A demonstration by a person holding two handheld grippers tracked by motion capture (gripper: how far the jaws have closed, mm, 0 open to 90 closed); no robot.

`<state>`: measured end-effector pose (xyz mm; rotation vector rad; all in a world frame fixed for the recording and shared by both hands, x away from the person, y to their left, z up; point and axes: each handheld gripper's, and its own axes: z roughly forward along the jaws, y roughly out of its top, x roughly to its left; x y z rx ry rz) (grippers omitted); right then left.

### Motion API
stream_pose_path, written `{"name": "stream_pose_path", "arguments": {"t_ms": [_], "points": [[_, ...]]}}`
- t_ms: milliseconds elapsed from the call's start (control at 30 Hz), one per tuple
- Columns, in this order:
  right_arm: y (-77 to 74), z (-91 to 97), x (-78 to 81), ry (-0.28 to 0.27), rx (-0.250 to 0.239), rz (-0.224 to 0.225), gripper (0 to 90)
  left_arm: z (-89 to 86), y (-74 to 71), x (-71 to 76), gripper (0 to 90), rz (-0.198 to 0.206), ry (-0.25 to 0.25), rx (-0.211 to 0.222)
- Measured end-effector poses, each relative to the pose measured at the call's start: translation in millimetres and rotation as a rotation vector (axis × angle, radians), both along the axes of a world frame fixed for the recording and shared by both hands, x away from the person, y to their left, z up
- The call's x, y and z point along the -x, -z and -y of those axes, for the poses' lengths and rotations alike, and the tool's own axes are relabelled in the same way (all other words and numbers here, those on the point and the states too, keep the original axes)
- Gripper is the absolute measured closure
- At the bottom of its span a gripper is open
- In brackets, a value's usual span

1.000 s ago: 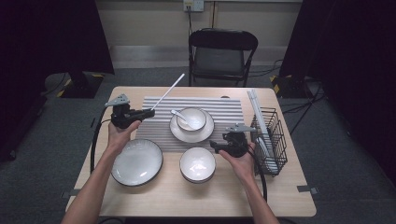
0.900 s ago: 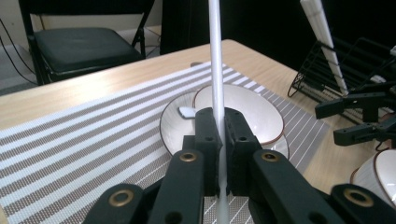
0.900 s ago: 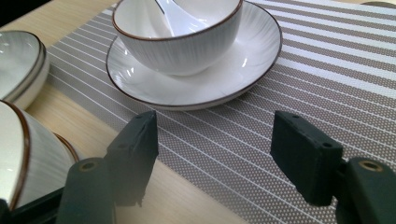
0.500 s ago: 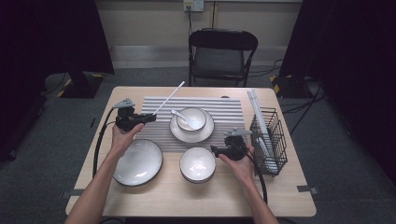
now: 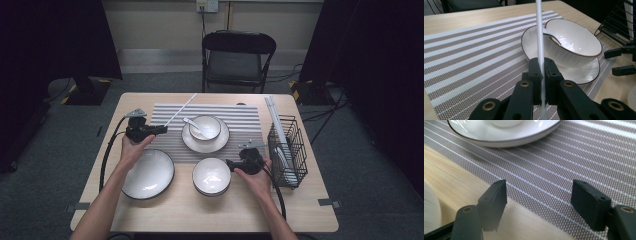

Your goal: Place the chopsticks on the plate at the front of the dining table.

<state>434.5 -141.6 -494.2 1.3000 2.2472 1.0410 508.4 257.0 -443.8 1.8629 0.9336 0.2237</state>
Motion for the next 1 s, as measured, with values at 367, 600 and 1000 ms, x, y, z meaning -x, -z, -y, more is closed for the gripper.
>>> {"name": "stream_pose_path", "arguments": {"t_ms": [367,600,1000], "points": [[4.6,-3.9,5.3,0.006,0.055,0.04,27.5,2.6,16.2,-1.5,85.9,-0.038,-0.018,-0.022],[6.2,-5.5,7.3,0.009,0.063,0.056,26.8,5.4,21.4,-1.7,85.9,-0.056,-0.012,-0.023],[6.2,-5.6,7.5,0.013,0.063,0.057,26.8,17.2,31.0,-2.1,85.8,-0.071,-0.007,-0.039]]}}
